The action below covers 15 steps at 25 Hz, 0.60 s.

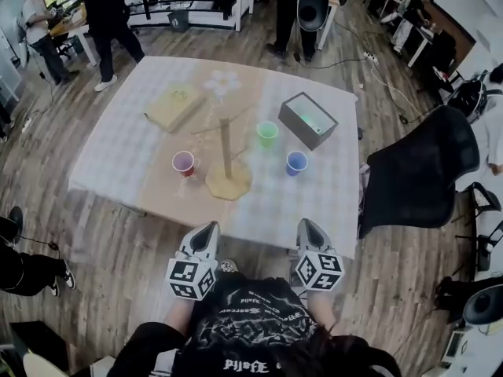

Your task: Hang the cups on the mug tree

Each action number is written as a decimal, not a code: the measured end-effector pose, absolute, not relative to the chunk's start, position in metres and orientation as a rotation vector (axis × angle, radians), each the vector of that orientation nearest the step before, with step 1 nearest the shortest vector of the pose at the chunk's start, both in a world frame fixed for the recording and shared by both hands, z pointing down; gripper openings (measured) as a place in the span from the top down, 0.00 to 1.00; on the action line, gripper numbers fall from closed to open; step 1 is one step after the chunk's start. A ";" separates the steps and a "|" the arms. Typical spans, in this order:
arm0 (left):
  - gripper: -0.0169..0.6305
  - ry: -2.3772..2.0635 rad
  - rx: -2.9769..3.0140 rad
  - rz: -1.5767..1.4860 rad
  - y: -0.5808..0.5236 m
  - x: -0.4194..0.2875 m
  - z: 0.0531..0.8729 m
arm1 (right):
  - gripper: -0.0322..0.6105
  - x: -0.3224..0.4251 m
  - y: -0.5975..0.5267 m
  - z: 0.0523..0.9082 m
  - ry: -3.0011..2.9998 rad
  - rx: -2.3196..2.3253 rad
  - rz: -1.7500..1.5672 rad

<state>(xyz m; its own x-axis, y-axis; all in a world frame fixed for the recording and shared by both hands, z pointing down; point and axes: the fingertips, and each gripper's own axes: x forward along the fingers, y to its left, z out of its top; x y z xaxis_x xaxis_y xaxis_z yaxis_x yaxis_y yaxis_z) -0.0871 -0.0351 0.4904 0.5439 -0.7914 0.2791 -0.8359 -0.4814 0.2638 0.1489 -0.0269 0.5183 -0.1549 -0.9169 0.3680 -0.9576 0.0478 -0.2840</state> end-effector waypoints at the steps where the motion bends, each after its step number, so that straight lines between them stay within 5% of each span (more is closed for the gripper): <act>1: 0.94 -1.322 2.424 0.176 -0.043 -0.091 0.492 | 0.94 0.149 -0.033 0.519 -2.190 2.005 0.732; 11: 0.94 -1.247 2.425 0.211 -0.079 -0.100 0.507 | 0.93 0.174 -0.087 0.511 -2.134 2.181 0.813; 15: 0.94 -1.256 2.405 0.216 -0.090 -0.100 0.510 | 0.81 0.186 -0.107 0.511 -2.144 2.185 0.825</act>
<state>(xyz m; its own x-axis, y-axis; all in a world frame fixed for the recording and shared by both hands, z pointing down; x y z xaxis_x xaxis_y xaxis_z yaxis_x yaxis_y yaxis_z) -0.0999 -0.0902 0.5099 0.5804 -0.7479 0.3221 -0.8125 -0.5054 0.2904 0.1860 -0.1075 0.5108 -0.0502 -0.9394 0.3391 -0.9243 -0.0849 -0.3720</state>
